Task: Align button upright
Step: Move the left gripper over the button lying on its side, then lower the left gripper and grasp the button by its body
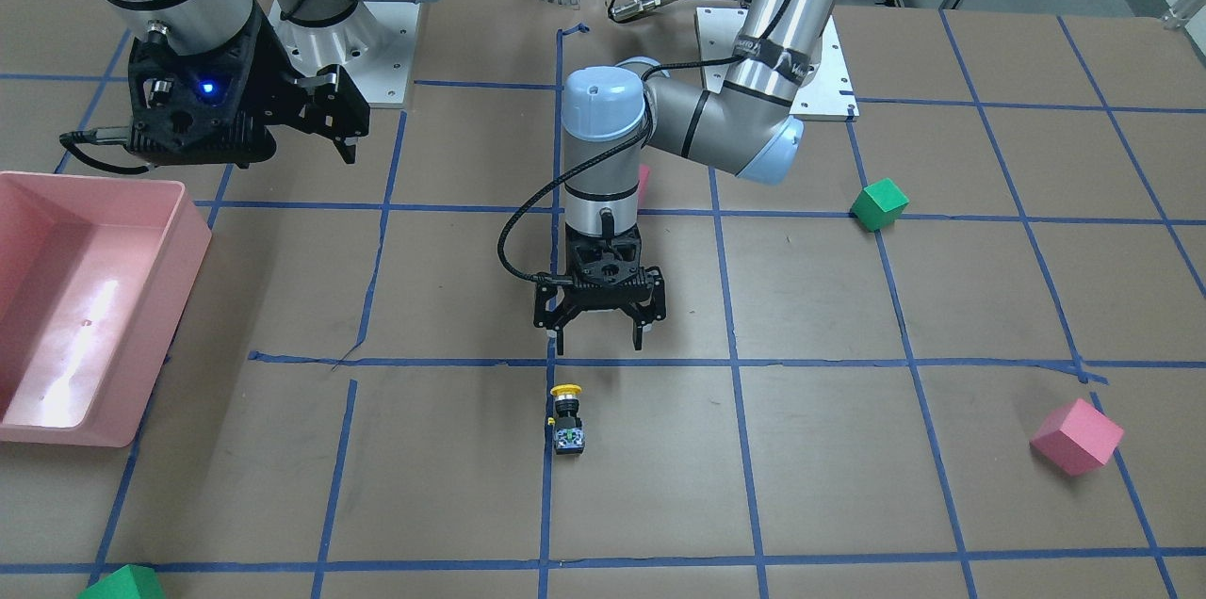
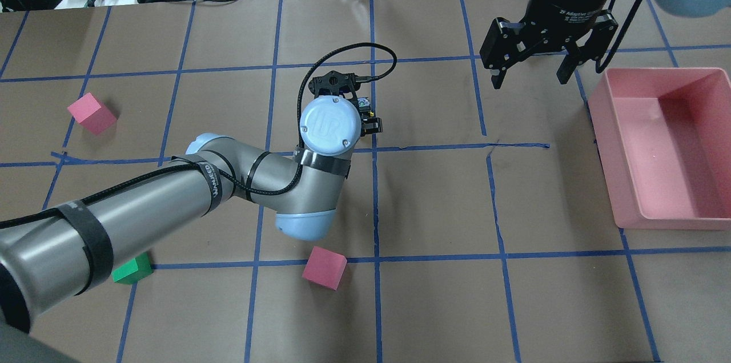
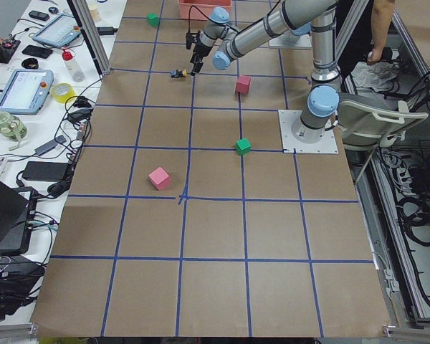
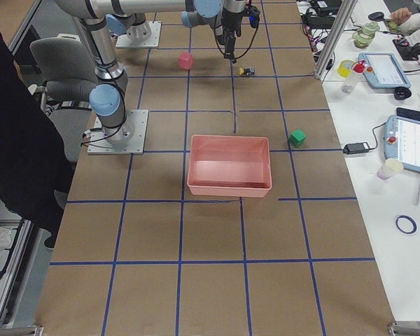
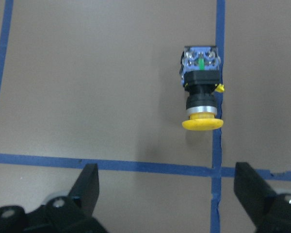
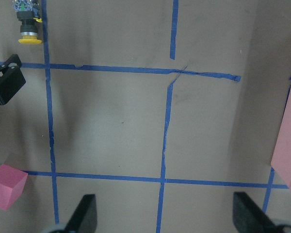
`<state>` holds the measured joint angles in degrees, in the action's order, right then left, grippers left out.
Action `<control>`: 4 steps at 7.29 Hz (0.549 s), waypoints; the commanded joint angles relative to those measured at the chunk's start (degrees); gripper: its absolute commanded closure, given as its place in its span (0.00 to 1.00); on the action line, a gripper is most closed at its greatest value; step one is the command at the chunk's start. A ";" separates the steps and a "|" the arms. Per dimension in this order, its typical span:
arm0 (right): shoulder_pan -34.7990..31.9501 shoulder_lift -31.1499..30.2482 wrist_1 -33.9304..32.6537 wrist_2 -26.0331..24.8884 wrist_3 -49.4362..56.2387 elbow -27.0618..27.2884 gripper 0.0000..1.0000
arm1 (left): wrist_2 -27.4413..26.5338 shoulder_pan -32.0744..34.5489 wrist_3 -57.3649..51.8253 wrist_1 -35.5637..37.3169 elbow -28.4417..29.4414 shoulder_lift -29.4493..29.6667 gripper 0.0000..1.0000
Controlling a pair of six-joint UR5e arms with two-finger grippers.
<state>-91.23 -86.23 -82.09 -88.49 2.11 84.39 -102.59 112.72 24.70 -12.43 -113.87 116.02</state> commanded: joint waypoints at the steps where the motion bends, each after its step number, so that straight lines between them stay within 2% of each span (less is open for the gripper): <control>1: 0.00 -0.08 0.00 -0.19 0.00 0.25 0.00 | -2.87 0.39 -0.18 14.06 -0.48 7.26 0.02; 4: 0.09 0.10 0.00 -1.77 0.26 0.25 0.00 | -3.92 1.88 -0.44 17.87 2.07 11.23 0.02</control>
<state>-91.19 -86.30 -82.03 -89.46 2.20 84.63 -105.68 113.81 24.41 3.63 -112.62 125.48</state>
